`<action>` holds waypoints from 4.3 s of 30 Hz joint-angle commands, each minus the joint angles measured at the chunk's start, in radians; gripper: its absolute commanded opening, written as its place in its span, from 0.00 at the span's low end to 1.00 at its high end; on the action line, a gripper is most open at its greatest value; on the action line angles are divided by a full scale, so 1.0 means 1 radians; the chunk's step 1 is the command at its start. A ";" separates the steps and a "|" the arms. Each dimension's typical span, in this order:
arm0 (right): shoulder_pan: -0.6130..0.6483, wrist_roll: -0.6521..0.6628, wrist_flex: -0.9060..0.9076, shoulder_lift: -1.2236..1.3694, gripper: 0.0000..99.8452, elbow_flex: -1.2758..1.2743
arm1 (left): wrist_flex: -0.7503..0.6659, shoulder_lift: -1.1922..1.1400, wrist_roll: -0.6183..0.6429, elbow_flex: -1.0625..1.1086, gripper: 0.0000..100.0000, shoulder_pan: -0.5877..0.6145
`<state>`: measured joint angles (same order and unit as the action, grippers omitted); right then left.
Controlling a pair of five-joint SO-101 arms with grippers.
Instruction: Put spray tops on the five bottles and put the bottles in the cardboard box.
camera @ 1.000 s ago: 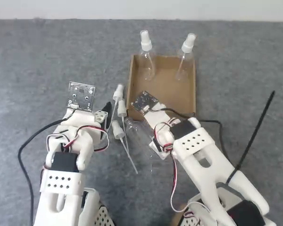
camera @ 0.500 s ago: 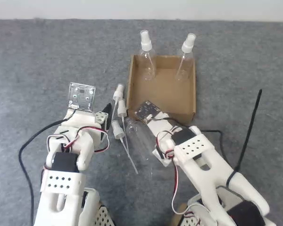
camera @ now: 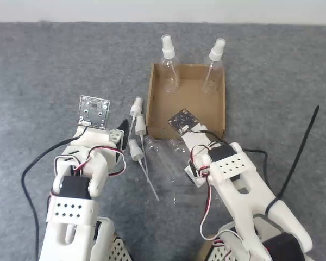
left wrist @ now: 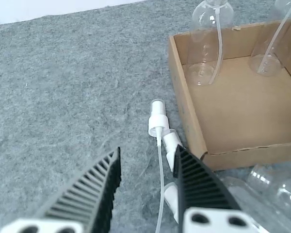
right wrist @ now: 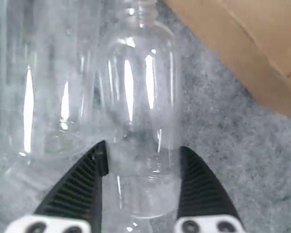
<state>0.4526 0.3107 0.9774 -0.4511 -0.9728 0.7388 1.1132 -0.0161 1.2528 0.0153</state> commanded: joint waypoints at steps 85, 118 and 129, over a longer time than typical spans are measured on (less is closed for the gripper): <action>-0.993 0.399 0.061 0.354 0.01 0.333 | 0.887 -2.050 -0.160 -2.040 0.14 0.109; -1.030 0.391 0.070 0.344 0.18 0.321 | 0.559 -0.738 -0.133 -0.737 0.01 0.008; -0.911 0.396 0.119 0.355 0.27 0.520 | 0.399 -0.612 -0.107 -0.473 0.01 0.003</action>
<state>-0.5033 0.7188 1.0556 -0.0951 -0.5754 1.2129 0.4457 -0.1389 0.7342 0.0276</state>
